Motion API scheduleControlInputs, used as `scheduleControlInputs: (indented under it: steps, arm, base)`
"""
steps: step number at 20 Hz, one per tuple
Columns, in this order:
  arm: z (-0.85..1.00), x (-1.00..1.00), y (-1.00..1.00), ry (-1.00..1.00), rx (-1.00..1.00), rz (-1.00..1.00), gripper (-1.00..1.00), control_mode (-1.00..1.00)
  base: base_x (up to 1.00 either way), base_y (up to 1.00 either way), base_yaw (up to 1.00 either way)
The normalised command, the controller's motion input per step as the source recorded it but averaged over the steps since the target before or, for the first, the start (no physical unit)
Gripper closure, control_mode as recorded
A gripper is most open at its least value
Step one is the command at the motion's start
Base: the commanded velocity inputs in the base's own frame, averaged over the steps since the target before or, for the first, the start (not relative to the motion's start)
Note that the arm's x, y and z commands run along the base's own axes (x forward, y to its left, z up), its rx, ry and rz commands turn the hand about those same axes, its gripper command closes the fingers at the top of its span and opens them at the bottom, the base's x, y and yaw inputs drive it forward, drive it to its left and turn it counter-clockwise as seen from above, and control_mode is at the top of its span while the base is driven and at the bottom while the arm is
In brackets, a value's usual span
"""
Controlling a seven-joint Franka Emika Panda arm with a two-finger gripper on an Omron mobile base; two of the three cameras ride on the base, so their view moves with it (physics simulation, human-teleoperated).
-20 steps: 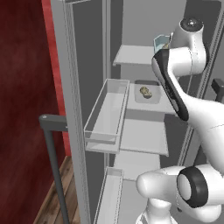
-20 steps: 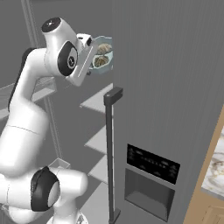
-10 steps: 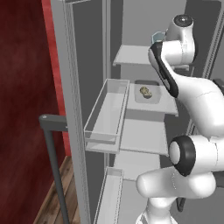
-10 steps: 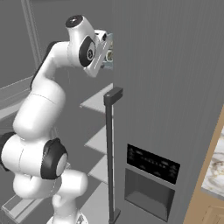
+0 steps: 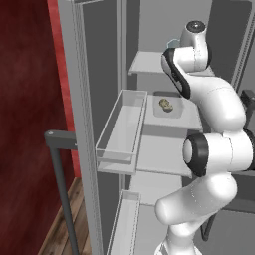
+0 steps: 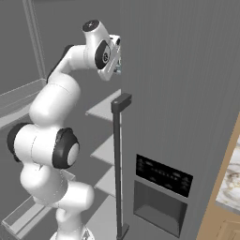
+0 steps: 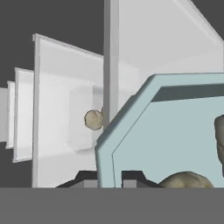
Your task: Place two dumplings into each of the tupperware containers and then place the containers in the fridge.
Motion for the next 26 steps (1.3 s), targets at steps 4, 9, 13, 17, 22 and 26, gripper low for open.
scheduleControlInputs:
  steps: [4, 9, 13, 17, 22, 26]
  arm:
    - [-0.25, 0.61, -0.08, 0.00, 0.00, 0.00, 1.00, -1.00]
    - [-0.04, 0.45, -0.11, 0.02, 0.00, 0.00, 1.00, -1.00]
    - [-0.01, 0.51, -0.15, 0.00, 0.00, 0.00, 1.00, -1.00]
    - [-0.13, 0.46, -0.11, 0.00, 0.00, 0.00, 1.00, -1.00]
    - [-0.08, 0.19, 0.00, 0.00, 0.00, 0.00, -1.00, -1.00]
    - [0.00, 0.00, 0.00, 0.00, 0.00, 0.00, -1.00, -1.00]
  base:
    - [0.00, 0.00, 0.00]
    - [0.00, 0.00, 0.00]
    - [0.00, 0.00, 0.00]
    - [0.00, 0.00, 0.00]
    - [0.00, 0.00, 0.00]
    - [0.00, 0.00, 0.00]
